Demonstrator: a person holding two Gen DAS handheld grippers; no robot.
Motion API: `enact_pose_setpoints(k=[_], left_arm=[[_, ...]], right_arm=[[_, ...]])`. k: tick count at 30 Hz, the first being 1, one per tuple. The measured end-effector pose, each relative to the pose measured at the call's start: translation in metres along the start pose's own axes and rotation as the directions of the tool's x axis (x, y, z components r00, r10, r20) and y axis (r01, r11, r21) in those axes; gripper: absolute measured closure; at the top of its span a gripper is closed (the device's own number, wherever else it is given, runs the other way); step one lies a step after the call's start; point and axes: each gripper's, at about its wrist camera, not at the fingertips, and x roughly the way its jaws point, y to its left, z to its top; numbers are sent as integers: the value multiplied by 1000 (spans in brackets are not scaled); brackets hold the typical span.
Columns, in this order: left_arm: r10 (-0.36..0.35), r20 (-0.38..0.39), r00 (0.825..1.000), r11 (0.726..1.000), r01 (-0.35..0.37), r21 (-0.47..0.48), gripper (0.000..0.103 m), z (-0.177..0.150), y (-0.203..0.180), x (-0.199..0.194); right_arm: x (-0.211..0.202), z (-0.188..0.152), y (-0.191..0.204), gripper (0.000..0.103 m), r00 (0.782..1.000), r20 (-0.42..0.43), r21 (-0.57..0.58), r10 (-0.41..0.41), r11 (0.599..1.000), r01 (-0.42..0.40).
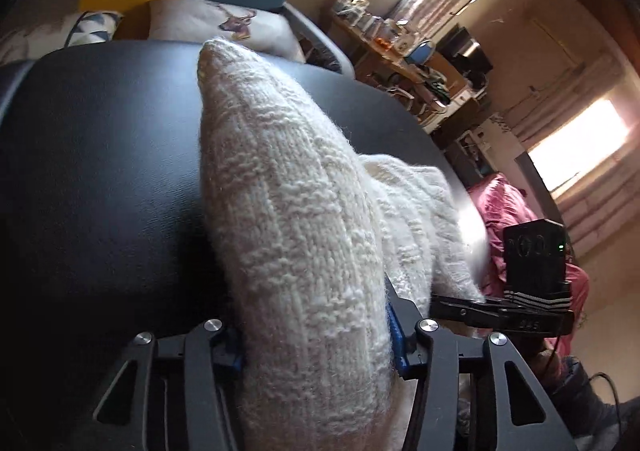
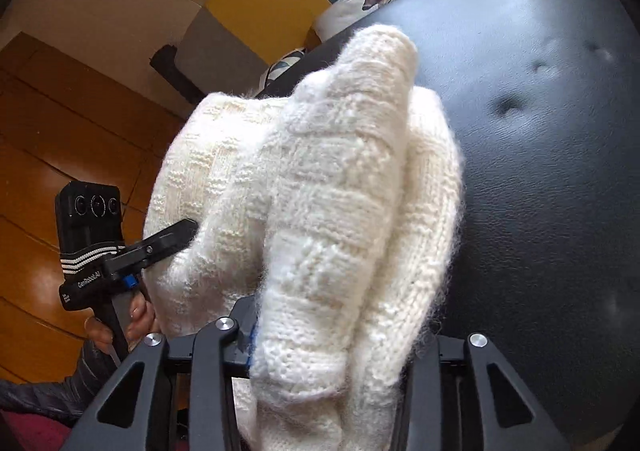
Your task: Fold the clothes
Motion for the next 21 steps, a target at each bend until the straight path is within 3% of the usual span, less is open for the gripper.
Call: enact_pose_setpoints(k=[4,7,12,14,16,19,20,21], left_arm=[[-91,-23,996,991,93,99,52,34,-53,31],[-139,-50,989,973,145,182,52,64,-97,60],[-211,-105,972,921,233,313,51,114,-170,108],[-234,-131,963,894,266,361,51,134,-199,129],[-173,-183,968,884,234,405,51,136,-217,170],[34,-255,966,873,96,479,51,123,-230,243],[97,-274,957,864,56,500,49,120,-234,266],[96,-279,955,879,50,475,37,121,-228,271]], right_arm=[[-50,4,-12,64,993,117,15,-9,1000,8],[-97,11,-29,64,971,228,49,-79,996,69],[-176,24,-58,64,896,398,120,-196,980,161],[-189,27,-77,64,866,422,173,-269,961,214],[-182,25,-107,64,854,389,243,-346,933,267],[-163,20,-160,66,844,303,345,-443,876,337],[-160,17,-177,64,843,288,373,-455,864,338],[-167,13,-191,62,852,325,388,-410,880,276]])
